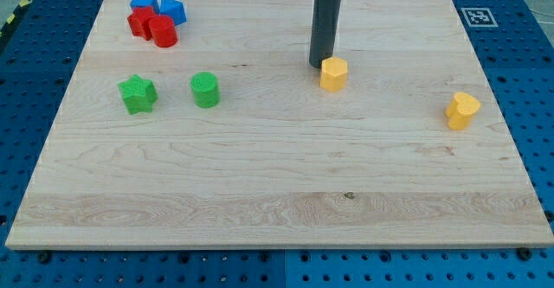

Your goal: Place the yellow hexagon above the yellow heart

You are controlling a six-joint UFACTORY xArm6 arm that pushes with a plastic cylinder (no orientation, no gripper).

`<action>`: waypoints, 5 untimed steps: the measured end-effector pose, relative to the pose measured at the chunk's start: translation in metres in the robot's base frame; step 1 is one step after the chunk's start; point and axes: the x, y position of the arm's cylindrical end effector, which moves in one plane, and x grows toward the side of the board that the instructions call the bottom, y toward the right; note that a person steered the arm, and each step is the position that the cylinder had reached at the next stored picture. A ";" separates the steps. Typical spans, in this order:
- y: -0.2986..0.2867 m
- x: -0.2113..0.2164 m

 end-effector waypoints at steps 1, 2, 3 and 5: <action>-0.002 0.000; -0.044 0.006; -0.048 0.044; 0.021 0.039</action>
